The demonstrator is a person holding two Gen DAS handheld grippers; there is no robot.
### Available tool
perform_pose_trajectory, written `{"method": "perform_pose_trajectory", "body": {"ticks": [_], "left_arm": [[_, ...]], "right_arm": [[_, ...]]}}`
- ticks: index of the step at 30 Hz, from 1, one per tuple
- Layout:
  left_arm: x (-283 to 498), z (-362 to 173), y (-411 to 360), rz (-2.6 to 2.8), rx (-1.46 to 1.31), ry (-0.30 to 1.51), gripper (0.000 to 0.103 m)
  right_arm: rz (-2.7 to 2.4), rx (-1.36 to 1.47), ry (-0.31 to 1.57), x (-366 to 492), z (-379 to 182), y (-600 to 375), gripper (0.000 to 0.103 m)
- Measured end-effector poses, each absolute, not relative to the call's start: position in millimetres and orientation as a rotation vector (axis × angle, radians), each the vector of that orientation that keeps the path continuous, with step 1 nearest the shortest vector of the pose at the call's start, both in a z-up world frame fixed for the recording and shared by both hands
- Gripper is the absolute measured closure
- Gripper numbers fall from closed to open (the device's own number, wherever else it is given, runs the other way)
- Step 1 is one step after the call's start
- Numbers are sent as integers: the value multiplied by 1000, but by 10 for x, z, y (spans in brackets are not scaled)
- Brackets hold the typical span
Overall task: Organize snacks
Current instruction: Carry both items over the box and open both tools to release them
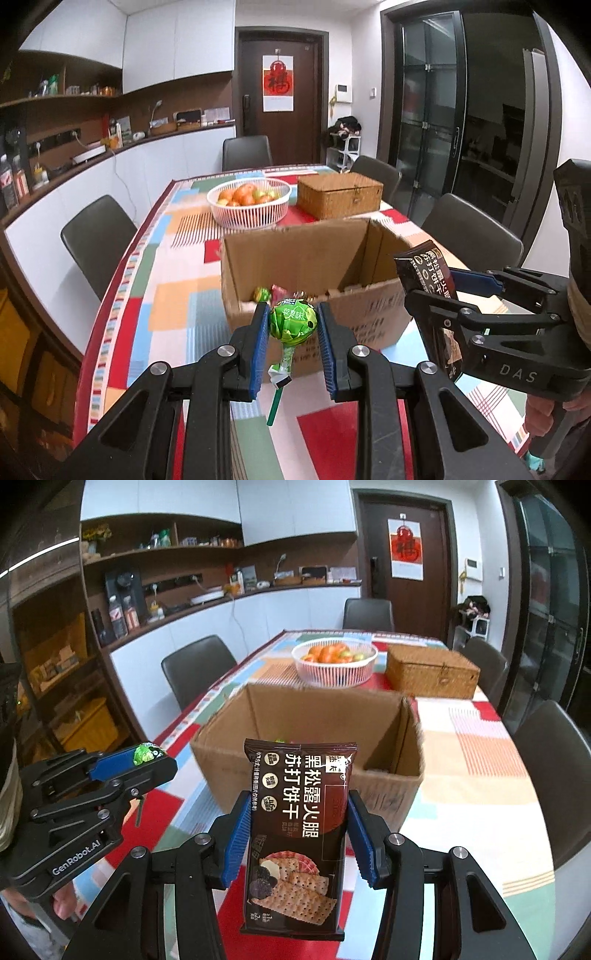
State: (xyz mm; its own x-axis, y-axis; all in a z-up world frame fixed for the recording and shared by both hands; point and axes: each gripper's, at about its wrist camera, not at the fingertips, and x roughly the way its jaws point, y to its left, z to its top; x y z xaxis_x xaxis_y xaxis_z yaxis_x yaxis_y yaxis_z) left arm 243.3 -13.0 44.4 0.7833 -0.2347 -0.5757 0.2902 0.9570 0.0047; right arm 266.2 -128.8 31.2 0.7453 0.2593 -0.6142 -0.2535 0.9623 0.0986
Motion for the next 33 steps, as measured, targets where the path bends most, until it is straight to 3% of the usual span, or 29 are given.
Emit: {"method": "perform_pose_trajectory", "body": {"ticks": [20, 33], "left_arm": [[3203, 794, -209, -291, 72, 586, 77], [3809, 539, -347, -292, 52, 719, 77]], "right_arm": [[259, 10, 569, 3353, 768, -1340, 52], [233, 4, 645, 3974, 598, -1356, 53]]}}
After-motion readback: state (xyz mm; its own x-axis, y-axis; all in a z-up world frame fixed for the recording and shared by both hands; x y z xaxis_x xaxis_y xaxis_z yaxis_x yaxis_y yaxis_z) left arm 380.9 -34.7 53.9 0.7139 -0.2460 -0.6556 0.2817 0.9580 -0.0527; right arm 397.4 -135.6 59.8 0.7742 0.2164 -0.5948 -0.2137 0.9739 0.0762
